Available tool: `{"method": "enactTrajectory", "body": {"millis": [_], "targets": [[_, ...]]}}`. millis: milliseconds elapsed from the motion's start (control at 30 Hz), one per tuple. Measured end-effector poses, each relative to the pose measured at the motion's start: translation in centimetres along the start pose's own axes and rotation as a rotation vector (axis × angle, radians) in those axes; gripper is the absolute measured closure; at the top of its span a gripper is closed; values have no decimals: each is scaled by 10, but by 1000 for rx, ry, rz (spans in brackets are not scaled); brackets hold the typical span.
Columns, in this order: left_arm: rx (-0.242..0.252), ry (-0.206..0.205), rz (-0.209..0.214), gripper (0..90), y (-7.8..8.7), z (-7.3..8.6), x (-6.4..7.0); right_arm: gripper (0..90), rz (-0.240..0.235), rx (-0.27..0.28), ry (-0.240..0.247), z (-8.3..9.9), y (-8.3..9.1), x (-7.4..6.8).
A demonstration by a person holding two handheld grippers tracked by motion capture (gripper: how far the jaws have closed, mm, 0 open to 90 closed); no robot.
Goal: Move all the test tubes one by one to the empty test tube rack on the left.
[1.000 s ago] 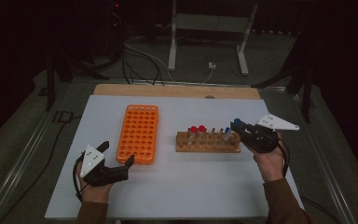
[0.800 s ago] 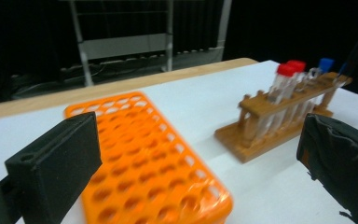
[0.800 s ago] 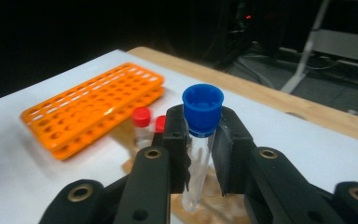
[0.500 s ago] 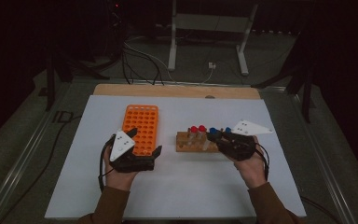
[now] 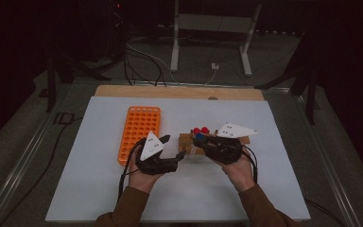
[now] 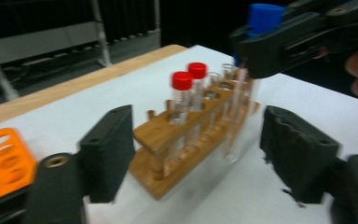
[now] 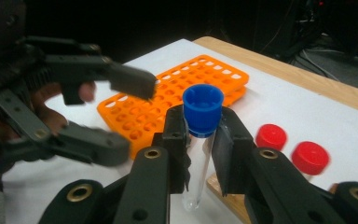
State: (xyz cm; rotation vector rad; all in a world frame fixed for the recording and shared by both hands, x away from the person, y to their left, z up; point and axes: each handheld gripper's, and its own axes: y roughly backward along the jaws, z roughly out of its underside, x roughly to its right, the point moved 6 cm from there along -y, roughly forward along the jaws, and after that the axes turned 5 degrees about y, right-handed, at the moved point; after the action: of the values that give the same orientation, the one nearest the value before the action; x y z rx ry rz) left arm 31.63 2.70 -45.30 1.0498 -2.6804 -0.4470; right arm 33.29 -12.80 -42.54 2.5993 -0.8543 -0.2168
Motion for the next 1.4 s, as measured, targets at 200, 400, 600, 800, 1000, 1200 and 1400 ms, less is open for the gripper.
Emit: {"method": "enactTrajectory", "body": {"millis": [200,400,600,800,1000,1200,1400], "targets": [[-29,-4,41,506,-14,2,8,768,-20,-2,6,-1,-7,-7],[-40,-1,83,661,-23,2,15,769,-37,-8,13,-1,-8,-12],[-51,-21,105,770,-25,3,18,769,-46,-15,24,1,-9,-13],[-57,-23,75,776,-21,4,9,516,-54,34,18,-1,-2,-10],[-36,-8,44,777,-11,2,-4,203,33,33,12,2,9,4],[-16,12,9,776,2,3,-22,45,97,39,-23,13,20,19],[-13,28,-15,776,10,8,-34,1,142,46,-38,21,30,30]]}}
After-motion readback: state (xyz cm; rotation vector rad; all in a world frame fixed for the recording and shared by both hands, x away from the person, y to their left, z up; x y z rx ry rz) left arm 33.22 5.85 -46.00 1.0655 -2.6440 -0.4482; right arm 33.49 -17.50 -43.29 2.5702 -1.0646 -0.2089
